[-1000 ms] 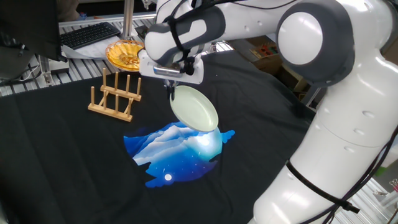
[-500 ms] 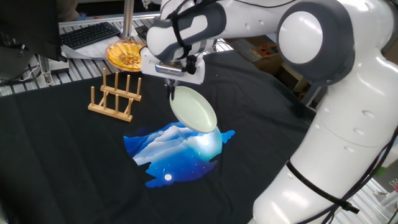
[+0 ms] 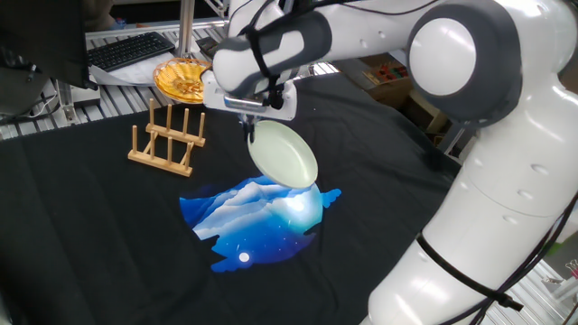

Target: Put the dish on the dish rack

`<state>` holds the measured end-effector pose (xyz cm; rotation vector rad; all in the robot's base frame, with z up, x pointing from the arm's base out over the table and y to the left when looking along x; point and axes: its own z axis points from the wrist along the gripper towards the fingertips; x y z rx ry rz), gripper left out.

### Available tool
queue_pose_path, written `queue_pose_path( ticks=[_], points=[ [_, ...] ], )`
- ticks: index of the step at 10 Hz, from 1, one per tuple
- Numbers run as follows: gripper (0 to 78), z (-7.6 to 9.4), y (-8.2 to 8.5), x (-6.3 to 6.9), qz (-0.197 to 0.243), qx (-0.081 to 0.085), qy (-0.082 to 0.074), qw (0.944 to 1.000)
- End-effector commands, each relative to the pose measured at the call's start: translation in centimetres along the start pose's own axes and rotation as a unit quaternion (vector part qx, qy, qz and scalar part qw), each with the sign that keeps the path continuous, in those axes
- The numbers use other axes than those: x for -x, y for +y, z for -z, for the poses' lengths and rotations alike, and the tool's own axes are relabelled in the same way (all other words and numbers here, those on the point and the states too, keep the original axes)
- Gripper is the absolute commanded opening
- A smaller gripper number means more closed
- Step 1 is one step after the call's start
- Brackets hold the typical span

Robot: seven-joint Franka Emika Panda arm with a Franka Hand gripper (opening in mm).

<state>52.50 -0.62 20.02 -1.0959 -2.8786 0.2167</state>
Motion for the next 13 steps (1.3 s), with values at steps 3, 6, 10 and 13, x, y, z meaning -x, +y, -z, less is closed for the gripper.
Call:
queue_pose_path(
  ticks=[3,6,10,13],
  points=[
    [1.1,0.2,0.0,0.1,0.012,-0.017,-0.034,0.9992],
    [1.1,0.2,0.0,0.1,0.000,-0.003,-0.024,0.9997],
    [1.1,3.1,1.8,-2.7,-0.030,0.023,-0.003,0.9993],
    [1.1,5.1,3.2,-3.1,-0.033,0.065,0.021,0.9971]
  ],
)
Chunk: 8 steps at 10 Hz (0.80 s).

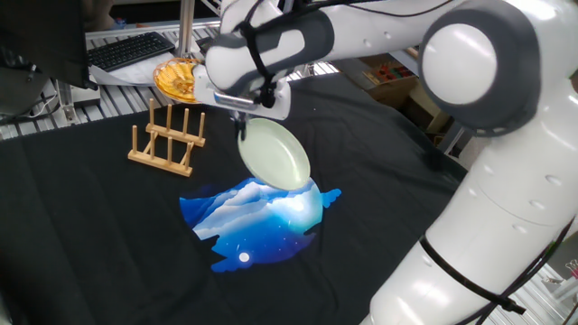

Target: Put the dish on the dish rack

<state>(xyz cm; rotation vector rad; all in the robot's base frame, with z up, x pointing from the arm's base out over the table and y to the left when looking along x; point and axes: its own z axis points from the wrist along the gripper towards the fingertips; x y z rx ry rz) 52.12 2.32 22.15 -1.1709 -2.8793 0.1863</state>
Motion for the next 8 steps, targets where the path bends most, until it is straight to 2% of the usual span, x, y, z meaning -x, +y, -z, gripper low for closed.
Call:
queue_pose_path(
  ticks=[1,2,5,7,8],
  points=[
    [1.1,3.9,2.7,-0.8,-0.010,0.078,0.034,0.9963],
    [1.1,4.7,3.1,-0.9,-0.011,0.092,0.040,0.9949],
    [1.1,6.5,3.1,-0.5,-0.008,0.160,0.073,0.9845],
    [1.1,7.3,3.2,0.0,-0.006,0.173,0.078,0.9818],
    [1.1,8.0,3.4,0.3,-0.010,0.194,0.084,0.9773]
  ],
)
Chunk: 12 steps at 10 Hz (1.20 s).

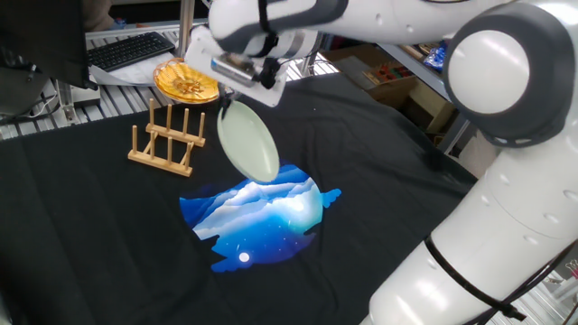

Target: Put the dish on the dish rack

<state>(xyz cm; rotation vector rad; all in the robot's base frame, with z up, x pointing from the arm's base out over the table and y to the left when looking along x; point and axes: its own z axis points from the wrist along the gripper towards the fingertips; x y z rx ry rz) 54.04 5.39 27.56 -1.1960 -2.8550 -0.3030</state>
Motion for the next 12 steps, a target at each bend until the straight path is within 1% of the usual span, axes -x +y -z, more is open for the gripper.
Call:
queue_pose_path(
  ticks=[1,2,4,5,6,9,10,11,12],
  points=[
    [1.1,2.4,1.4,0.8,-0.007,0.075,0.028,0.9968],
    [1.1,2.6,1.6,0.9,-0.008,0.086,0.029,0.9959],
    [1.1,3.3,2.4,1.1,-0.014,0.088,0.031,0.9955],
    [1.1,3.8,2.9,1.2,-0.022,0.091,0.035,0.9950],
    [1.1,4.8,3.8,1.6,-0.030,0.093,0.039,0.9944],
    [1.1,5.5,4.8,2.8,-0.031,0.096,0.041,0.9940],
    [1.1,5.7,5.0,3.2,-0.036,0.108,0.047,0.9924],
    [1.1,5.9,5.3,3.6,-0.045,0.131,0.056,0.9888],
    [1.1,6.1,5.5,4.0,-0.049,0.143,0.064,0.9865]
  ],
)
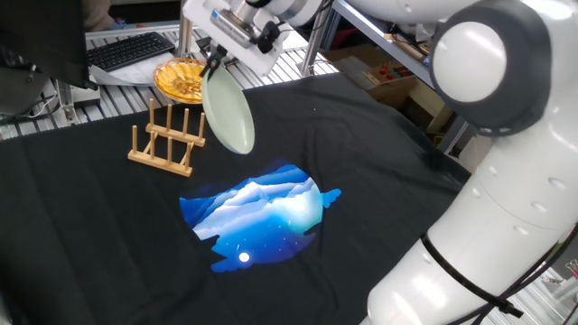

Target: Put the dish on the dish rack

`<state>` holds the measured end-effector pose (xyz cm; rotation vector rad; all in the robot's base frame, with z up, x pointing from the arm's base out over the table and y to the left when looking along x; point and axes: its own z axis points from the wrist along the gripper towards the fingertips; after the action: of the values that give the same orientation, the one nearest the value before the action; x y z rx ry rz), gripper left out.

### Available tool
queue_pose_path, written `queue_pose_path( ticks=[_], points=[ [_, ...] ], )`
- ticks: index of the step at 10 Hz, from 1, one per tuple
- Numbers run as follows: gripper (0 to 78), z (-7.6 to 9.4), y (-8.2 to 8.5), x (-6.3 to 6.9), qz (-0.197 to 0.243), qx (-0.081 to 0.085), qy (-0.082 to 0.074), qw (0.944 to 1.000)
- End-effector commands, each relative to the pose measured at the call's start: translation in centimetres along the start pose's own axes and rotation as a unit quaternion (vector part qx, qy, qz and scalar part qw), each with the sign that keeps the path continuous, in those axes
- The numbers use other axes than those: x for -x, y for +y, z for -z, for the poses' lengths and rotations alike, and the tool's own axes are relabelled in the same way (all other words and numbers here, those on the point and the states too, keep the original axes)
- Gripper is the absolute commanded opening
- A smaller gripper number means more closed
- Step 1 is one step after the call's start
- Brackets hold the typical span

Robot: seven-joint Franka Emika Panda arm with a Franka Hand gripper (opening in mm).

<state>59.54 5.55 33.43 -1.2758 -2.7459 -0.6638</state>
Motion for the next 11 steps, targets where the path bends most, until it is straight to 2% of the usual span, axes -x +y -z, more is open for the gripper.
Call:
queue_pose_path(
  ticks=[1,5,6,7,11],
  points=[
    [1.1,0.8,1.0,1.0,-0.016,0.043,0.024,0.9987],
    [1.1,1.0,1.9,2.1,-0.014,0.054,0.030,0.9980],
    [1.1,1.0,2.1,2.5,-0.023,0.075,0.039,0.9962],
    [1.1,1.1,2.3,2.7,-0.031,0.089,0.043,0.9946],
    [1.1,1.1,2.6,3.2,-0.053,0.128,0.054,0.9889]
  ],
)
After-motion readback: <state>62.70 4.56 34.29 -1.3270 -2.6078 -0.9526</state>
